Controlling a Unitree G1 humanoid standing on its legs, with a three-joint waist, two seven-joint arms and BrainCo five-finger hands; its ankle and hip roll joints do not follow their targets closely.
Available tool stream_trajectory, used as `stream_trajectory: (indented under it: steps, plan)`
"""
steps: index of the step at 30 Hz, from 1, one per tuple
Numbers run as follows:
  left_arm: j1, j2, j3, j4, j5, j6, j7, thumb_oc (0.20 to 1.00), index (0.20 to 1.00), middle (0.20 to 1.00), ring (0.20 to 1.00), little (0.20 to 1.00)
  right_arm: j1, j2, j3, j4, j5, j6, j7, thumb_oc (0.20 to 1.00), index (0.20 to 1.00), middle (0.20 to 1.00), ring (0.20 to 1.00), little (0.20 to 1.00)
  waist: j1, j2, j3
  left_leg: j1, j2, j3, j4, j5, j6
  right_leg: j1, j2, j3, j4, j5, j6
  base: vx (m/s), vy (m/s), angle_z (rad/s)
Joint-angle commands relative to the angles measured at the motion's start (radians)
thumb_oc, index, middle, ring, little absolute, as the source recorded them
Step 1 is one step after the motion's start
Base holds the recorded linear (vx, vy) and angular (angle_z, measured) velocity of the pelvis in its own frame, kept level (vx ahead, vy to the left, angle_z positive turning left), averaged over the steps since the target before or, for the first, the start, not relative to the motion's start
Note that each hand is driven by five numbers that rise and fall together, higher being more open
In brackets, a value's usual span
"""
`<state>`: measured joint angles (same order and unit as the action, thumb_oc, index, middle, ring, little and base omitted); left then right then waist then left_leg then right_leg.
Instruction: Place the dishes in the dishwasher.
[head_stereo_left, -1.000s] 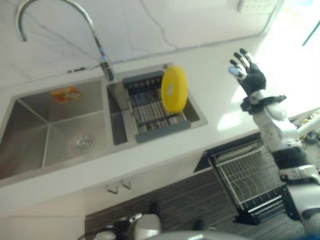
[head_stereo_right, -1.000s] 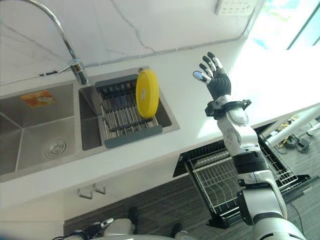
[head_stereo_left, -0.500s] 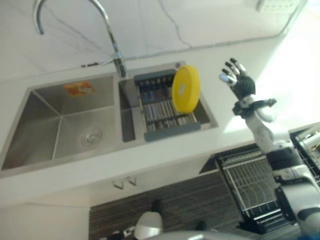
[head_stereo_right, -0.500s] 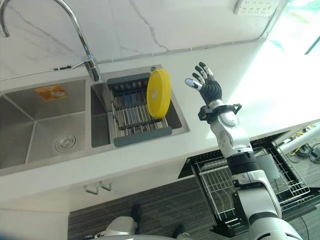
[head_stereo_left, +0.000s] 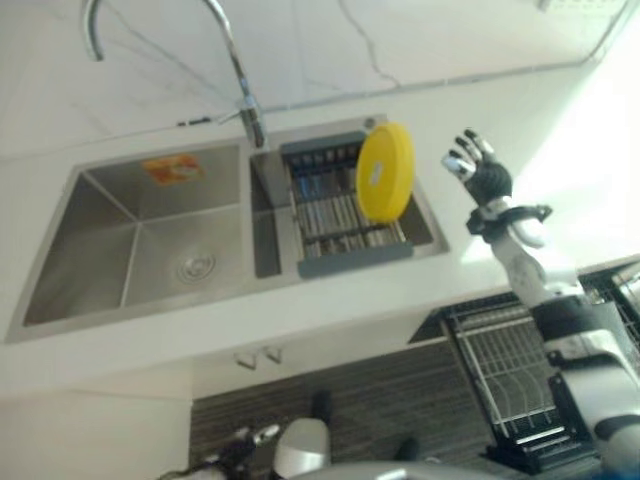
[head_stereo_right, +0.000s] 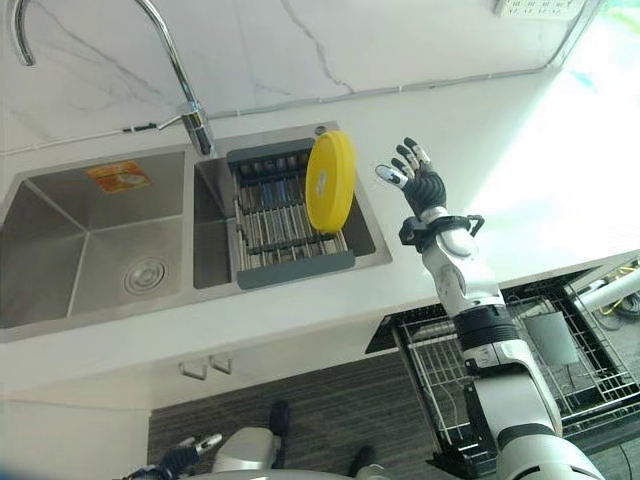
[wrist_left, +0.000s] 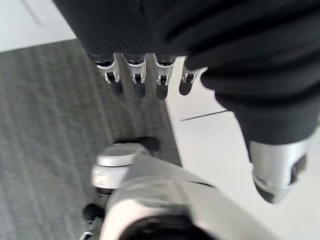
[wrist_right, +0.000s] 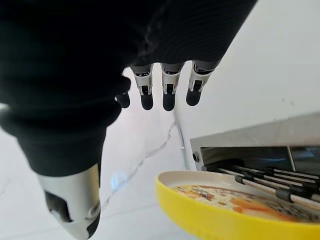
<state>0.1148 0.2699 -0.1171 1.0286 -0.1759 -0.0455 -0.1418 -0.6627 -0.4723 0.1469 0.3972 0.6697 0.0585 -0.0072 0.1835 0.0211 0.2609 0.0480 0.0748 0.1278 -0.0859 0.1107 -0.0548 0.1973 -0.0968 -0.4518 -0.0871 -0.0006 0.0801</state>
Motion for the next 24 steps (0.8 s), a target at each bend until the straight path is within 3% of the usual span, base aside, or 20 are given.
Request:
stream_trajectory:
  steps: [1, 10, 24]
  plan:
    - [-0.036, 0.029, -0.077, 0.009, 0.033, -0.043, 0.017, 1.000, 1.000, 1.000, 1.000, 1.000, -0.057, -0.029, -0.014, -0.020, 0.010, -0.039, 0.007, 1.000, 1.000, 1.000, 1.000, 1.000, 0.034, -0.001, -0.017, -0.077, 0.015, 0.042, 0.015, -0.022, -0.025, -0.006, -0.059, -0.025, 0.108, -0.087, 0.021, 0.00, 0.014, 0.06]
    - [-0.112, 0.052, -0.126, -0.089, 0.037, -0.025, 0.002, 1.000, 1.000, 1.000, 1.000, 1.000, -0.073, -0.010, 0.014, -0.016, 0.009, -0.036, 0.041, 1.000, 1.000, 1.000, 1.000, 1.000, 0.023, 0.004, 0.009, -0.092, 0.012, 0.036, 0.018, -0.016, -0.020, -0.033, -0.064, -0.007, 0.131, -0.085, 0.023, 0.00, 0.003, 0.01]
    - [-0.093, 0.056, -0.106, -0.048, 0.041, 0.010, -0.004, 1.000, 1.000, 1.000, 1.000, 1.000, -0.075, 0.001, 0.058, -0.057, -0.009, -0.004, 0.088, 1.000, 1.000, 1.000, 1.000, 1.000, 0.025, 0.003, 0.032, -0.107, 0.020, 0.046, 0.025, -0.006, -0.023, -0.047, -0.072, -0.012, 0.143, -0.085, 0.028, 0.00, 0.000, 0.00]
